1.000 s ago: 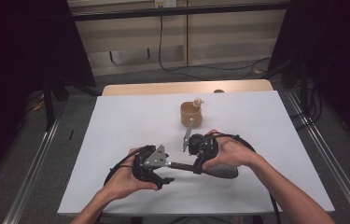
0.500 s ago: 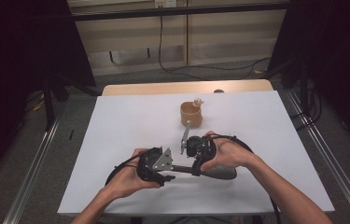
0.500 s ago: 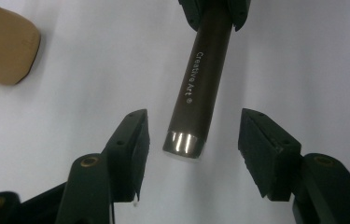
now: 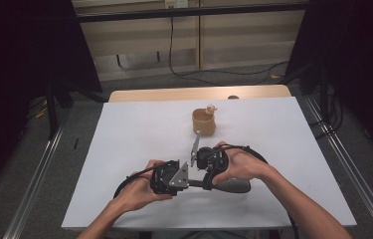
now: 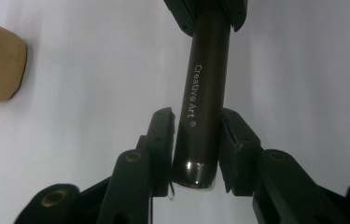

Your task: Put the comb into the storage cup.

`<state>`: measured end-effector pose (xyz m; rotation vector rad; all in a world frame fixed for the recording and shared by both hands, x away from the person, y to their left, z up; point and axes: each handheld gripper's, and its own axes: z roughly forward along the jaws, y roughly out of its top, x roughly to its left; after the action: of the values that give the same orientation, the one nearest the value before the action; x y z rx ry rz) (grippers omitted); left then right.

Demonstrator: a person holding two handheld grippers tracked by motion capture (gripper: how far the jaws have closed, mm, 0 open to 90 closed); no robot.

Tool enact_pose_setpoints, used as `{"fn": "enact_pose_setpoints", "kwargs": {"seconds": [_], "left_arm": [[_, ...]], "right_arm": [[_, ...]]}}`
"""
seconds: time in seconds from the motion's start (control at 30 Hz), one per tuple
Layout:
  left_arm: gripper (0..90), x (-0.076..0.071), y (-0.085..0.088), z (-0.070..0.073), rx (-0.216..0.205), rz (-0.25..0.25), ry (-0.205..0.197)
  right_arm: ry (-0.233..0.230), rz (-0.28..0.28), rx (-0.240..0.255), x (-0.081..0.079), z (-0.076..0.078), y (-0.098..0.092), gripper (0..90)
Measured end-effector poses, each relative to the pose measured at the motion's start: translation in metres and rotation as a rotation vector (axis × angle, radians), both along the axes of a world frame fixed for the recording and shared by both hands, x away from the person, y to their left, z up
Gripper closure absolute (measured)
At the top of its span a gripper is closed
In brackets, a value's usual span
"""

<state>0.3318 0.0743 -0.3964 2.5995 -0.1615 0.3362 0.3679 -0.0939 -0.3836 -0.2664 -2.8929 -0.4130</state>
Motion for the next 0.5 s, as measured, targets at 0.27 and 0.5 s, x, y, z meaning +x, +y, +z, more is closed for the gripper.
{"fn": "enact_pose_setpoints", "kwargs": {"seconds": [0.27,0.5], "left_arm": [[67.7,-0.0003,0.0006,0.0005,0.003,-0.021,-0.020],[68.2,-0.0015,-0.0001,-0.0001,-0.003,-0.038,-0.027]], "right_arm": [[0.020,-0.013,0.006,-0.0003,-0.0006,0.0007,72.7],[0.023,-0.001,0.010,0.0008,-0.0010,-0.0009,72.7]]}}
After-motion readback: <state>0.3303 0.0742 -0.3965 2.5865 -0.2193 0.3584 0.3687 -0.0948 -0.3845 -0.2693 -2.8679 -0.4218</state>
